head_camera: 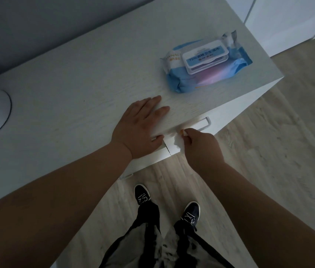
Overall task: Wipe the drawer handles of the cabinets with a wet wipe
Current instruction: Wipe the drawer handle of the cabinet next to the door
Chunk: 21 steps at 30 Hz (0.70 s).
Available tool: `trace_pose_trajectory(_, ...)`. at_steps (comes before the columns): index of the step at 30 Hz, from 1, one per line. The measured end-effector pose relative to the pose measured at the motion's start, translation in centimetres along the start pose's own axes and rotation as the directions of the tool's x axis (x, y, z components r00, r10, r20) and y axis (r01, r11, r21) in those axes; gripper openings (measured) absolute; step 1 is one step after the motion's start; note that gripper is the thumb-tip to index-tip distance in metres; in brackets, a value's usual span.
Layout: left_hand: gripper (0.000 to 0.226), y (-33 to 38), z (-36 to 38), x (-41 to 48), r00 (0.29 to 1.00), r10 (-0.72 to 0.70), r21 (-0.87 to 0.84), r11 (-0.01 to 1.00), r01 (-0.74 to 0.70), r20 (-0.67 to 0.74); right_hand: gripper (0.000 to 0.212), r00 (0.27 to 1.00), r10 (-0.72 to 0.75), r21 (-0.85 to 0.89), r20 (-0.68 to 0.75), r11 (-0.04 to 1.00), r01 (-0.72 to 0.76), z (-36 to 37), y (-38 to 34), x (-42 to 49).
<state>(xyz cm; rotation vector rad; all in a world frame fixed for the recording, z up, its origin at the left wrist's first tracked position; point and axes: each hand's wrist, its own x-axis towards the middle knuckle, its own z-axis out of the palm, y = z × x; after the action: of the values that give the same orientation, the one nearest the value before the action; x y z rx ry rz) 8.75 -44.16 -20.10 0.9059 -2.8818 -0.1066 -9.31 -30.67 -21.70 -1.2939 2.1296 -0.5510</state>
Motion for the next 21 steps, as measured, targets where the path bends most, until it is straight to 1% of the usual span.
trace_pose_trajectory(2, 0.079, 0.0, 0.0, 0.0, 1.000, -0.003, -0.004, 1.000, 0.003, -0.002, 0.030, 1.000, -0.006, -0.008, 0.006, 1.000, 0.006, -0.3, -0.1, -0.3)
trace_pose_trajectory(5, 0.080, 0.0, -0.1, 0.1, 1.000, -0.005, -0.005, 1.000, 0.005, -0.006, 0.031, 0.997, 0.023, -0.101, -0.072, 0.994, -0.031, -1.4, 0.6, 1.0)
trace_pose_trajectory(6, 0.079, 0.1, 0.0, 0.1, 1.000, -0.007, -0.006, 1.000, 0.007, -0.009, 0.032, 0.996, 0.034, -0.097, -0.080, 0.994, -0.041, -1.5, 0.7, 1.2)
trace_pose_trajectory(7, 0.079, 0.1, 0.0, 0.1, 1.000, -0.007, -0.008, 1.000, 0.007, -0.013, 0.031, 0.997, 0.031, -0.077, -0.068, 0.996, -0.036, -1.3, 0.7, 1.1)
trace_pose_trajectory(10, 0.078, 0.1, -0.1, 0.0, 1.000, -0.007, -0.015, 1.000, 0.007, -0.022, 0.030, 0.999, -0.017, -0.025, 0.029, 1.000, 0.017, -0.7, 0.0, 0.0)
trace_pose_trajectory(12, 0.078, 0.0, -0.1, 0.0, 1.000, 0.000, -0.010, 1.000, 0.000, -0.026, 0.030, 1.000, -0.014, -0.040, 0.027, 0.999, 0.015, -0.9, 0.1, 0.3)
trace_pose_trajectory(14, 0.077, 0.1, 0.0, 0.1, 1.000, 0.001, -0.008, 1.000, -0.001, -0.024, 0.032, 1.000, -0.013, -0.113, 0.004, 0.994, 0.013, -1.2, 0.0, 0.8)
trace_pose_trajectory(15, 0.077, 0.1, 0.0, 0.1, 1.000, 0.000, -0.007, 1.000, 0.000, -0.022, 0.033, 1.000, -0.018, -0.121, -0.007, 0.992, 0.017, -1.0, -0.2, 0.7)
trace_pose_trajectory(18, 0.078, 0.1, 0.0, 0.1, 1.000, -0.006, -0.009, 1.000, 0.005, -0.020, 0.029, 1.000, -0.002, -0.014, -0.020, 1.000, 0.001, -0.4, -0.9, -0.3)
trace_pose_trajectory(19, 0.078, 0.1, 0.0, 0.1, 1.000, -0.004, -0.011, 1.000, 0.004, -0.024, 0.029, 1.000, 0.000, -0.007, -0.020, 1.000, 0.000, -0.4, -0.8, -0.4)
trace_pose_trajectory(21, 0.078, 0.1, -0.1, 0.0, 1.000, -0.003, -0.015, 1.000, 0.002, -0.028, 0.030, 1.000, -0.011, -0.089, 0.019, 0.996, 0.013, -0.8, -0.2, 0.3)
